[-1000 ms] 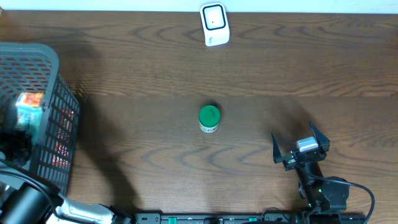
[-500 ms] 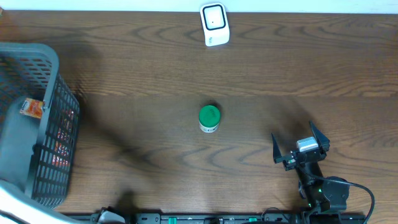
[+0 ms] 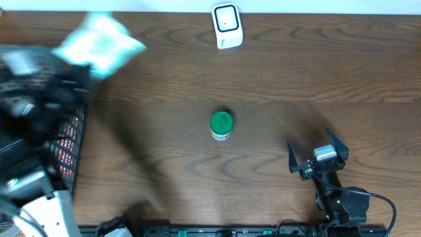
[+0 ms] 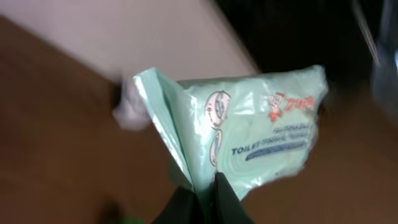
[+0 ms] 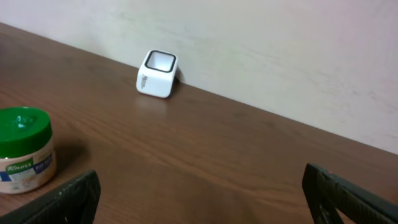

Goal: Scan the item barcode
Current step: 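Place the wipes pack on the table left of the jar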

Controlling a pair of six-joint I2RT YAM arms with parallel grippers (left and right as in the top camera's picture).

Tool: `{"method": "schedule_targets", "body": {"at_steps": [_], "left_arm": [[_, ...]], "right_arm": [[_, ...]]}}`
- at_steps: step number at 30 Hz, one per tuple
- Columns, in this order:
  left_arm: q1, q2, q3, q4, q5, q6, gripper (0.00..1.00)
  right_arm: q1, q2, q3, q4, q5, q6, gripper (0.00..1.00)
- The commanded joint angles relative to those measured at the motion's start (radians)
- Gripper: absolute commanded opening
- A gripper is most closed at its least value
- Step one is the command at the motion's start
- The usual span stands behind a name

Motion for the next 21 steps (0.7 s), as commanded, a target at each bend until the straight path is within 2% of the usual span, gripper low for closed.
{"method": "schedule_targets", "body": {"at_steps": [1,3,6,8,12,16,19,20,21], "left_arm": [[-0.220,0.048,-0.011,-0.150,-0.183,0.302,0.07],[-0.349,0.098,-0.016,-0.269,-0.412,0.372,0.07],[-0.498,0.197,-0.026,-0.380,-0.724,0.398,0.07],[-0.565,0.274,-0.047,-0.394,-0.807,0.397,0.07],[-0.633,0.437,-0.107,-0.319,-0.807,0.383,0.07],[-0.642,0.595,-0.164,-0.196,-0.802,0.288,0.07],[-0.645,0.684,-0.184,-0.134,-0.719,0.273,0.08],[-0.647,0.699,-0.184,-0.127,-0.694,0.274,0.17],[-0.648,0.706,-0.183,-0.122,-0.671,0.283,0.33]], "right_arm": [[-0.006,0.000,-0.001,-0.005,0.001,0.016,0.99],[-0.006,0.000,-0.001,-0.005,0.001,0.016,0.99],[-0.006,0.000,-0.001,-0.005,0.001,0.016,0.99],[-0.006,0.000,-0.001,-0.005,0.001,0.016,0.99],[-0.006,0.000,-0.001,-0.005,0.001,0.016,0.99],[-0.006,0.000,-0.001,-0.005,0.001,0.016,0.99],[-0.006,0.000,-0.001,-0.005,0.001,0.016,0.99],[-0.006,0.000,-0.001,-0.005,0.001,0.016,0.99],[-0.006,0.000,-0.001,-0.005,0.001,0.016,0.99]]}}
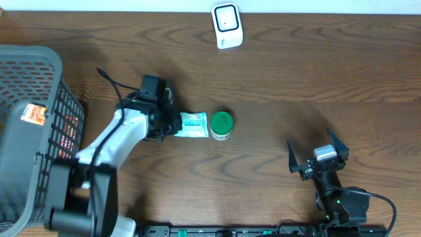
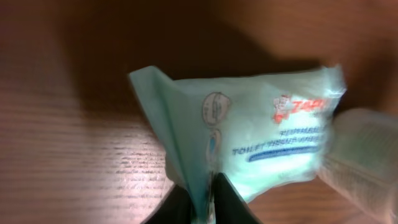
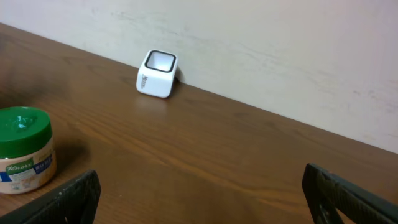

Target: Scan the item barcode

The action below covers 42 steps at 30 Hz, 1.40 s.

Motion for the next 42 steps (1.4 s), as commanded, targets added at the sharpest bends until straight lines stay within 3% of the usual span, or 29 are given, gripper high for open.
{"method": "schedule_targets", "body": {"at_steps": [1,4,10,14,17,19,26,33,35,40,42], "left_arm": [[-0.006,0.020,0.003,0.013,0.090,0.005,0.41],[0.008,-0.046,0.069,-0.055,0.099,0.085,0.68],[0.119,-0.303,0.417,-0.311,0.020,0.120,0.85],[0.262,-0.429,0.674,-0.419,-0.110,0.092,0.86],[0.416,-0.487,0.777,-0.515,-0.341,-0.009,0.87],[0.566,-0.510,0.781,-0.581,-0.415,-0.100,0.90],[0.946,-0.424,0.728,-0.755,-0.413,-0.328,0.92],[1.054,-0.275,0.702,-0.750,-0.413,-0.366,0.92],[1.053,-0.243,0.702,-0.737,-0.411,-0.320,0.92],[1.029,-0.164,0.698,-0.645,-0.206,0.150,0.92],[1.029,-0.140,0.698,-0.640,-0.138,0.226,0.92]], "right_arm": [[-0.006,0.000,-0.001,-0.004,0.001,0.013,0.99],[-0.006,0.000,-0.001,-0.004,0.000,0.013,0.99],[-0.006,0.000,-0.001,-0.004,0.001,0.013,0.99],[-0.006,0.000,-0.001,-0.004,0.001,0.013,0.99],[-0.006,0.000,-0.001,-0.004,0.000,0.013,0.99],[-0.006,0.000,-0.001,-0.004,0.000,0.013,0.99],[-0.006,0.000,-0.001,-0.004,0.000,0.013,0.99],[-0.006,0.000,-0.001,-0.004,0.000,0.013,0.99],[-0.006,0.000,-0.001,-0.004,0.000,0.013,0.99],[-0.006,0.000,-0.001,-0.004,0.001,0.013,0.99],[-0.006,0.000,-0.001,-0.004,0.000,0.013,0.99]]}}
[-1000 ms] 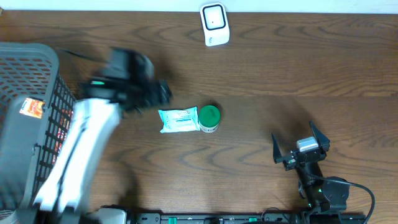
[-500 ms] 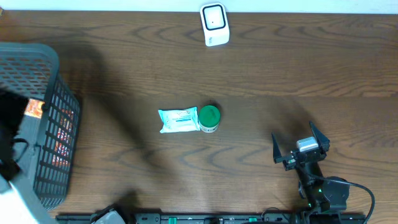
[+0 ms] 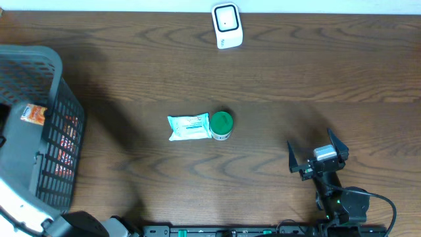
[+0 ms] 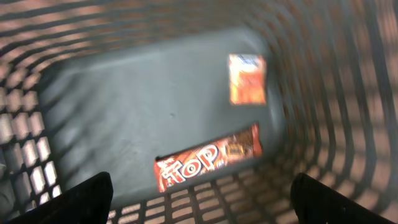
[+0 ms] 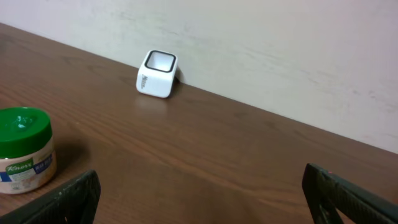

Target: Scan the item barcode

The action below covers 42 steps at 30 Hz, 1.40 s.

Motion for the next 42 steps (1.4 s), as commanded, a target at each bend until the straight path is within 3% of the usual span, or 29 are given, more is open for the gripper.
{"method": "schedule_targets", "body": {"at_steps": [1,4,15,32,42], "left_arm": [[-0.006,0.048,0.003,0.007,0.185,0.311,0.92],[-0.010,0.104,0.003,-0.006,0.286,0.441,0.92],[-0.016,0.256,0.003,-0.097,0.276,0.629,0.91],[-0.018,0.525,-0.013,-0.130,0.275,0.688,0.92],[-0.028,0.593,-0.066,-0.128,0.275,0.690,0.92]], "right_arm": [[-0.006,-0.001,-0.001,-0.004,0.000,0.013,0.99],[-0.006,-0.001,-0.001,-0.004,0.000,0.013,0.99],[-0.006,-0.001,-0.001,-0.004,0.000,0.013,0.99],[-0.006,-0.001,-0.001,-0.004,0.000,0.013,0.99],[-0.006,-0.001,-0.001,-0.004,0.001,0.013,0.99]]}}
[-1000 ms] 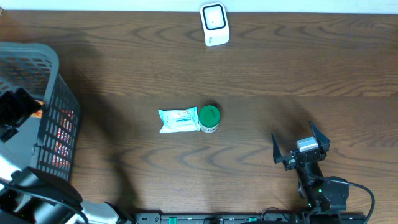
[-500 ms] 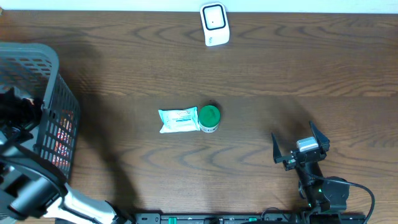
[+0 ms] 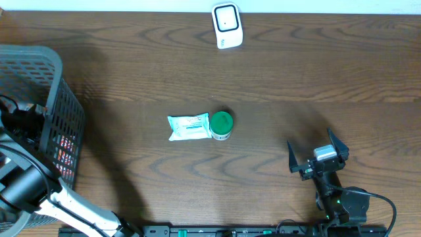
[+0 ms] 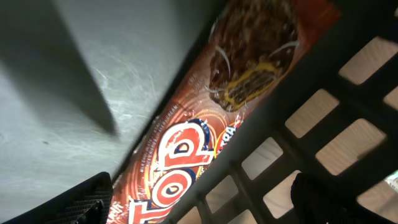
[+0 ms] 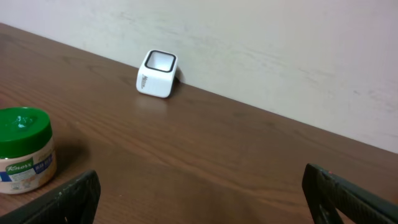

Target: Scan the item barcode

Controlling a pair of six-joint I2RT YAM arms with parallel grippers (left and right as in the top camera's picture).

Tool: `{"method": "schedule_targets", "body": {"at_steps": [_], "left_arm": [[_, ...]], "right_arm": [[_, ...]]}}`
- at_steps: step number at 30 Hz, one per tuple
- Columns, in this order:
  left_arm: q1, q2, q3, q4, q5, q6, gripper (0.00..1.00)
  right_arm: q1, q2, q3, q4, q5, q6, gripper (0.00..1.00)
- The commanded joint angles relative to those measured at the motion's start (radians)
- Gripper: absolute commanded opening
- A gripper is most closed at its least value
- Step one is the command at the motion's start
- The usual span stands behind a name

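Observation:
A white barcode scanner [image 3: 227, 25] stands at the table's far edge, also in the right wrist view [image 5: 158, 73]. My left gripper [image 4: 202, 199] is open, low inside the grey mesh basket [image 3: 62, 131], close over a red "TOP" chocolate bar [image 4: 205, 143] lying on the basket floor against the wall. In the overhead view only the left arm [image 3: 23, 118] shows, reaching into the basket. My right gripper [image 3: 318, 157] rests open at the front right, holding nothing [image 5: 202, 199].
A mint-green tissue pack [image 3: 189, 127] lies mid-table, touching a green-lidded jar [image 3: 222, 125], which also shows in the right wrist view [image 5: 23, 149]. The basket's mesh wall [image 4: 323, 93] stands right beside the bar.
My left gripper, still open, has gone from high over the basket floor to just above the TOP bar. The right arm, tissue pack and jar have not moved.
My left gripper first held the tissue pack in the air near the basket. It then had the pack down beside the jar, still shut on it. Later the pack lay free and the gripper was open over the basket; now it is low inside.

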Motion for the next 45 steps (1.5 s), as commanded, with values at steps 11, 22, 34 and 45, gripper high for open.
{"method": "schedule_targets", "body": {"at_steps": [11,22,34,45], "left_arm": [[-0.004,0.019,-0.058,0.015,-0.418,-0.303,0.92],[-0.004,0.019,-0.058,0.018,-0.555,-0.443,0.93],[-0.004,0.001,-0.058,0.059,-0.181,-0.149,0.93],[-0.005,0.000,-0.058,0.137,-0.039,-0.140,0.93]], "right_arm": [[-0.006,0.000,-0.001,-0.004,0.000,0.013,0.99],[-0.006,0.000,-0.001,-0.004,0.000,0.013,0.99],[-0.006,0.000,-0.001,-0.004,0.000,0.013,0.99],[-0.006,0.000,-0.001,-0.004,0.000,0.013,0.99]]}}
